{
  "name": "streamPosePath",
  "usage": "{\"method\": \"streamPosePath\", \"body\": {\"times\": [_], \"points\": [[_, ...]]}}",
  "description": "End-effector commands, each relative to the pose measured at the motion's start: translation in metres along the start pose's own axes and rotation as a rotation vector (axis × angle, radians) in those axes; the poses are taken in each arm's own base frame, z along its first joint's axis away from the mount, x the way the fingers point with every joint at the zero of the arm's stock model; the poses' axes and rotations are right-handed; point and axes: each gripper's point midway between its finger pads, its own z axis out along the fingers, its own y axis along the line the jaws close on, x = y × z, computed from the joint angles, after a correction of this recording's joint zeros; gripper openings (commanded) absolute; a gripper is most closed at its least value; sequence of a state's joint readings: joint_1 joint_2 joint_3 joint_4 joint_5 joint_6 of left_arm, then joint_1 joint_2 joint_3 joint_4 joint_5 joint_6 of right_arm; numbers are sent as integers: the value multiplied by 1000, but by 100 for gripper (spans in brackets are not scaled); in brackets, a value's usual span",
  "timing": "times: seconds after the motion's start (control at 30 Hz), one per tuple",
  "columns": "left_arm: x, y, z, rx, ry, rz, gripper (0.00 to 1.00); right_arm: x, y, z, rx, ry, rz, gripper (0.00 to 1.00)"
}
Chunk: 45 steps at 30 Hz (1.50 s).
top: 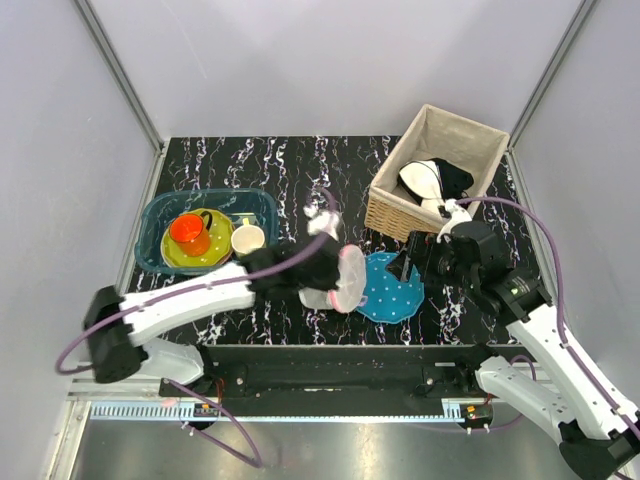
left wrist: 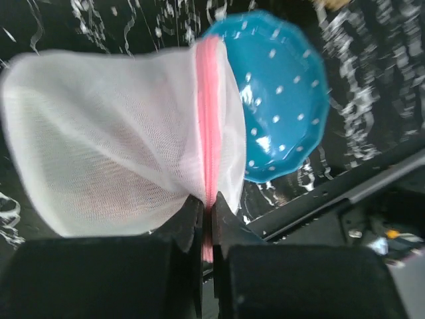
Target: Unzip the laundry bag and remove the bra
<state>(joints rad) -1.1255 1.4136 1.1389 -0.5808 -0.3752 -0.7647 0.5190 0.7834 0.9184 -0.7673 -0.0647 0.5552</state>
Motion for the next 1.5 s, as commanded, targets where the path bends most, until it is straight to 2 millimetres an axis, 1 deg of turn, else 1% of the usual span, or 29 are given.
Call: {"method": "streamPosePath", "body": {"times": [0.0, 0.03, 0.07, 0.1, 0.13, 0.17, 0.2, 0.23, 0.27, 0.3, 0.33, 0.4, 0.43, 0.47, 0.5, 0.53, 0.6, 0.73, 0.77, 0.9, 1.0, 1.1, 1.13, 1.2, 1.23, 1.3, 1.33, 1.37, 1.47], "points": [[-53, 3, -70, 373, -104, -10, 0, -5, 45, 2, -257, -1, -136, 100], [-60, 11, -78, 431, -101, -50, 0, -8, 45, 6, -254, -12, -117, 100], [-58, 16, -84, 456, -104, -88, 0, -7, 46, 11, -257, -3, -105, 100], [-64, 13, -103, 527, -132, -101, 0, -6, 50, 13, -281, 2, -96, 100], [-69, 16, -109, 548, -146, -119, 0, -7, 58, 18, -327, -10, -75, 100], [-71, 14, -114, 568, -149, -138, 0, -2, 68, 18, -398, 15, -67, 100], [-70, 11, -119, 595, -139, -138, 0, 6, 71, 23, -433, 39, -30, 100], [-72, 8, -124, 613, -143, -139, 0, -3, 85, 21, -512, -1, -32, 100], [-76, 5, -129, 624, -148, -144, 0, 1, 95, 18, -577, 23, -27, 100], [-77, 4, -132, 631, -145, -145, 0, 6, 97, 21, -601, 46, 16, 100], [-79, 2, -135, 644, -152, -144, 0, -1, 106, 19, -651, 19, 18, 100], [-86, -3, -144, 678, -173, -142, 0, 5, 108, 26, -682, 54, 77, 100], [-89, -3, -145, 683, -177, -143, 0, 1, 114, 27, -722, 38, 80, 100], [-91, -5, -148, 691, -179, -153, 0, 3, 117, 26, -756, 52, 87, 100], [-93, -8, -151, 722, -179, -151, 0, 9, 116, 29, -766, 73, 125, 100], [-96, -10, -154, 736, -183, -155, 0, 5, 121, 27, -804, 45, 119, 100], [-102, -16, -162, 794, -203, -166, 0, 8, 119, 30, -819, 49, 147, 100], [-110, -26, -176, 862, -222, -172, 0, 8, 122, 30, -857, 43, 162, 100], [-113, -27, -179, 874, -233, -171, 0, 7, 124, 29, -867, 44, 163, 100], [-121, -33, -194, 924, -265, -175, 0, 0, 140, 16, -950, 59, 105, 100], [-122, -33, -198, 923, -274, -165, 0, 1, 145, 14, -987, 82, 79, 100], [-127, -32, -208, 915, -291, -157, 0, 6, 145, 20, -988, 122, 83, 100], [-132, -32, -219, 919, -318, -155, 0, 5, 145, 20, -989, 116, 82, 100], [-135, -31, -229, 917, -338, -158, 0, 6, 143, 19, -994, 102, 87, 100], [-136, -30, -238, 925, -356, -156, 0, 6, 144, 18, -1002, 97, 86, 99], [-138, -29, -242, 918, -369, -157, 0, 7, 145, 18, -1027, 110, 98, 100], [-138, -28, -243, 910, -364, -157, 0, 9, 149, 12, -1067, 137, 86, 99], [-138, -28, -244, 909, -363, -157, 0, 9, 152, 7, -1093, 164, 110, 100], [-138, -32, -253, 949, -364, -156, 0, 5, 160, -6, -1179, 155, 76, 100]]}}
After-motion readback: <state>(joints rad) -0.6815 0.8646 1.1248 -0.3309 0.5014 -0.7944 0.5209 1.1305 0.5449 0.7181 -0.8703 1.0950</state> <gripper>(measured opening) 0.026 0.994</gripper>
